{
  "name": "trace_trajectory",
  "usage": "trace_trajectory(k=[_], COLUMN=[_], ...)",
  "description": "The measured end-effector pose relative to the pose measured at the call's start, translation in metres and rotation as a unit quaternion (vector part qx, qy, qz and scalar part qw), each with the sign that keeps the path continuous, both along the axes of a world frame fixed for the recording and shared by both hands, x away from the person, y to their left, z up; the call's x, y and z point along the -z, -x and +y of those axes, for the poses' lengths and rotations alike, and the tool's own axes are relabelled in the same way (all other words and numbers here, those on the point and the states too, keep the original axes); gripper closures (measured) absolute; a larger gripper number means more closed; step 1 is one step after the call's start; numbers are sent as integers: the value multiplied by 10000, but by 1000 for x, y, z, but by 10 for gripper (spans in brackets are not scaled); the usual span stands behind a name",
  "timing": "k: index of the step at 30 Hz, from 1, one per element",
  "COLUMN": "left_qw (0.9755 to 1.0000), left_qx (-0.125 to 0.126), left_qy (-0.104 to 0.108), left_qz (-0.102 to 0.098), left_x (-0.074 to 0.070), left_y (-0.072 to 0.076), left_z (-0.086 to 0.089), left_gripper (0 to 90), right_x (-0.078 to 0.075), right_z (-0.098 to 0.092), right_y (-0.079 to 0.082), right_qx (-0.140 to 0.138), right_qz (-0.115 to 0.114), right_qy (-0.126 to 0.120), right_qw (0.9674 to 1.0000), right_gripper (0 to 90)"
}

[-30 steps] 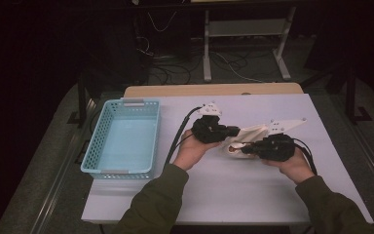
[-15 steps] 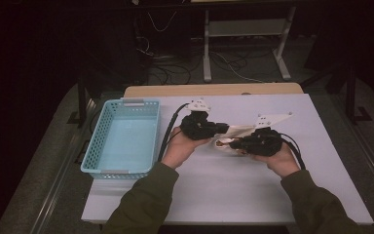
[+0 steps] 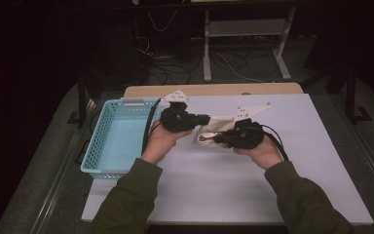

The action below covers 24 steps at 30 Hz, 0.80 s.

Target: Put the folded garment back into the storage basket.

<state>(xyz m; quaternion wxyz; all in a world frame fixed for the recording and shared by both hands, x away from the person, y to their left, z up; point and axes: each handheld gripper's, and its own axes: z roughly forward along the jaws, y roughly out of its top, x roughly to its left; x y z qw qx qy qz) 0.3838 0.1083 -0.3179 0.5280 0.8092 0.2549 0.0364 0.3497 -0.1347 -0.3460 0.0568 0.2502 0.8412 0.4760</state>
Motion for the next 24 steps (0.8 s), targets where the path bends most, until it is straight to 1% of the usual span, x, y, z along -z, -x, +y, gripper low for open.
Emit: trace_trajectory(k=[4, 7, 13, 19, 24], left_qw=[9999, 9996, 9985, 9962, 9933], left_qx=[-122, -230, -493, -784, -1060], left_qy=[62, 100, 175, 162, 213], left_qz=[-48, -97, -161, -345, -415], left_x=[-5, -9, -16, -26, -30], left_y=[-2, -3, -4, -5, -6], left_z=[17, 30, 56, 81, 102], left_gripper=[870, 869, 870, 869, 869], right_x=[-7, -11, -19, -29, -36], right_z=[14, 25, 48, 74, 97], right_y=[-6, -10, -18, -26, -32], right_qx=[-64, -127, -214, -314, -425], right_qz=[-14, -66, -103, -151, -171], right_qy=[-45, -75, -88, -136, -124], right_qw=[10000, 9999, 9997, 9993, 9989], right_gripper=[829, 829, 830, 829, 829])
